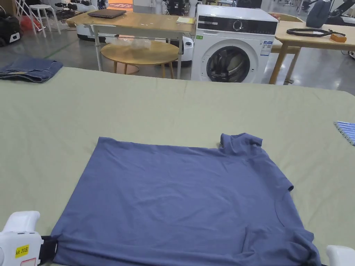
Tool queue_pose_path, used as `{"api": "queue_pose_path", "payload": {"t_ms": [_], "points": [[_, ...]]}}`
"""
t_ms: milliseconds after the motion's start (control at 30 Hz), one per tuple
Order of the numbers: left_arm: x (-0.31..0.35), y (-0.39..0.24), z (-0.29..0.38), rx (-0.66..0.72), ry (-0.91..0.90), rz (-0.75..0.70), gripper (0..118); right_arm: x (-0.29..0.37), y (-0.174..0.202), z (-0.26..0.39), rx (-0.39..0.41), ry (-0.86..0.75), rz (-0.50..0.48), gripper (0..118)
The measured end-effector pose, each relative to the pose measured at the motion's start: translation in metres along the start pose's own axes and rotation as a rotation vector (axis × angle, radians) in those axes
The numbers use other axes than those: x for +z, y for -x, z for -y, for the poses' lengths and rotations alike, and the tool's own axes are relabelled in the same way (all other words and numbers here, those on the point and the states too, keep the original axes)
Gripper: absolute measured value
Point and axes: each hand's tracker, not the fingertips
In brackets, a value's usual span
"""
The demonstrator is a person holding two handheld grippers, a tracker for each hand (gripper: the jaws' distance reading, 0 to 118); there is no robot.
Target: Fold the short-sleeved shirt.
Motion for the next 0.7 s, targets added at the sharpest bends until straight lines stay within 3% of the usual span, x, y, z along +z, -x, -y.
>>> {"api": "queue_pose_path", "payload": {"t_ms": [333, 700], "points": [[0.008, -0.001, -0.078, -0.006, -0.129, 0.046, 3, 0.018, -0.004, -0.099, -0.041, -0.083, -0.014, 4], [-0.090, -0.005, -0.181, 0.004, -0.055, 0.032, 3, -0.095, -0.006, -0.183, -0.106, 0.009, 0.000, 4]]}}
